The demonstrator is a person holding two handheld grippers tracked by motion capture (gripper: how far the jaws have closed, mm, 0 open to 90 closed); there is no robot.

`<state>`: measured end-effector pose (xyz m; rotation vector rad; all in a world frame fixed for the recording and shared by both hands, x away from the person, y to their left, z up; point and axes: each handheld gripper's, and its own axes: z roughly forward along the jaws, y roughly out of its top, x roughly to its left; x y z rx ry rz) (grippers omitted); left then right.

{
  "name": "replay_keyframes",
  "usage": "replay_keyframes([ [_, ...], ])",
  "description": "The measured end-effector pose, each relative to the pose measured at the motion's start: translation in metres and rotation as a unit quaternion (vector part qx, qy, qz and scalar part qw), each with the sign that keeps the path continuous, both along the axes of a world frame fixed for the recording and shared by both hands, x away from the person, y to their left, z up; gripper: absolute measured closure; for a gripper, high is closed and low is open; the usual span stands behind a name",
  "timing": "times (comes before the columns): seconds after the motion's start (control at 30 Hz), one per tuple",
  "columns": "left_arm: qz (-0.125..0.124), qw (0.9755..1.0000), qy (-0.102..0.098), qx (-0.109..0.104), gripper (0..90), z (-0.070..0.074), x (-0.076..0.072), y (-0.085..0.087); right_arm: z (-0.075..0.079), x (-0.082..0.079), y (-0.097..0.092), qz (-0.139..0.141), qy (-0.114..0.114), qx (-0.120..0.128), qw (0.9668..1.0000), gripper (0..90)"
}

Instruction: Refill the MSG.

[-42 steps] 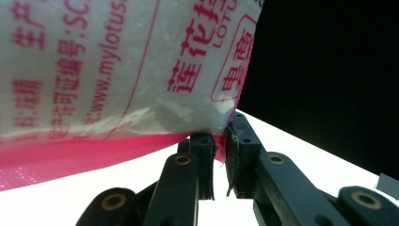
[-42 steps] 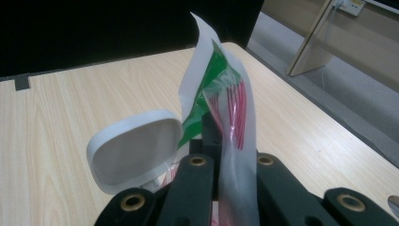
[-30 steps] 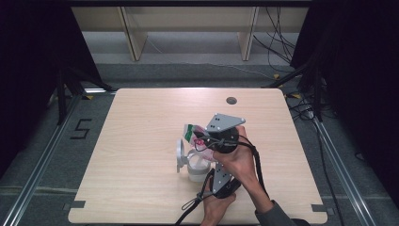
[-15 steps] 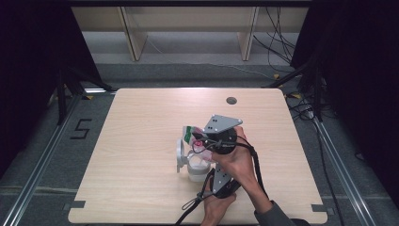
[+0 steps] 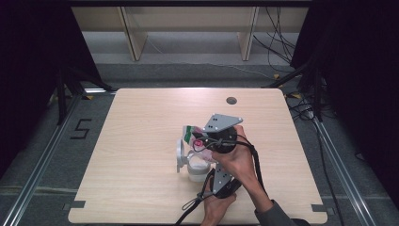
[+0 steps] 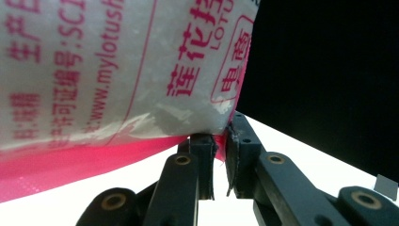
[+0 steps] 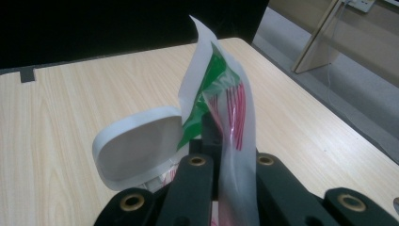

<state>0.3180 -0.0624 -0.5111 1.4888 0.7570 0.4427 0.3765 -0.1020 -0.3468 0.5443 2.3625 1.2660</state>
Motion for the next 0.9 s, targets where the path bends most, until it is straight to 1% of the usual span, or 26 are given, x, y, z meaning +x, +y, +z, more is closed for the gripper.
replay_keyframes([
  [0.03,0.004,1.0,-0.002,-0.002,81.8,-0.0003,0.0,-0.0005,0.0002,-0.0002,0.0,-0.005,0.002,0.001,1.0,90.0],
  [0.1,0.004,1.0,-0.001,-0.002,81.8,-0.0004,0.0001,-0.0006,-0.0005,0.0008,0.0009,-0.003,-0.001,0.002,1.0,90.0],
  [0.23,0.005,1.0,-0.003,-0.001,81.8,-0.0006,-0.0003,-0.0009,-0.0004,0.0023,0.0008,-0.004,0.0,0.0,1.0,90.0],
  [0.3,0.004,1.0,0.0,-0.002,81.8,-0.0005,-0.0002,-0.001,-0.001,0.003,0.0011,-0.006,0.001,0.001,1.0,90.0],
  [0.33,0.003,1.0,0.0,-0.002,81.8,-0.0004,-0.0002,-0.0011,-0.0011,0.003,0.0013,-0.005,0.005,-0.001,1.0,90.0],
  [0.37,0.003,1.0,-0.001,-0.002,81.8,-0.0005,-0.0001,-0.0011,-0.0018,0.0033,0.002,-0.004,0.001,-0.003,1.0,90.0],
  [0.5,0.003,1.0,-0.001,0.0,81.8,-0.0001,0.0009,-0.0008,-0.0017,0.004,0.0025,-0.006,0.003,-0.003,1.0,90.0],
  [0.53,0.006,1.0,-0.001,-0.001,81.8,-0.0001,0.0008,-0.0014,-0.0015,0.0039,0.0026,-0.005,0.003,-0.004,1.0,90.0],
  [0.57,0.002,1.0,-0.001,-0.001,81.8,-0.0001,0.0009,-0.0013,-0.0014,0.0042,0.0027,-0.006,0.002,-0.006,1.0,90.0],
  [0.6,0.0,1.0,0.003,0.003,81.8,0.0,0.0005,-0.0008,-0.0015,0.0042,0.0029,-0.004,0.005,-0.009,0.9999,90.0],
  [0.7,0.001,1.0,0.002,0.003,81.7,-0.0005,0.0003,-0.0003,-0.0034,0.0047,0.0044,-0.007,0.005,-0.012,0.9999,90.0],
  [0.83,0.0,1.0,0.002,0.003,81.8,-0.0004,0.0,-0.0003,-0.0027,0.0056,0.0037,-0.004,0.003,-0.012,0.9999,90.0],
  [0.87,0.002,0.9992,0.005,-0.039,81.8,-0.0006,-0.0007,-0.0063,-0.0031,0.0054,0.0042,-0.007,0.001,-0.011,0.9999,90.0],
  [0.9,0.004,0.9987,0.006,-0.05,81.8,-0.0007,-0.0008,-0.0077,-0.0034,0.0051,0.0049,-0.01,0.005,-0.011,0.9999,90.0],
])
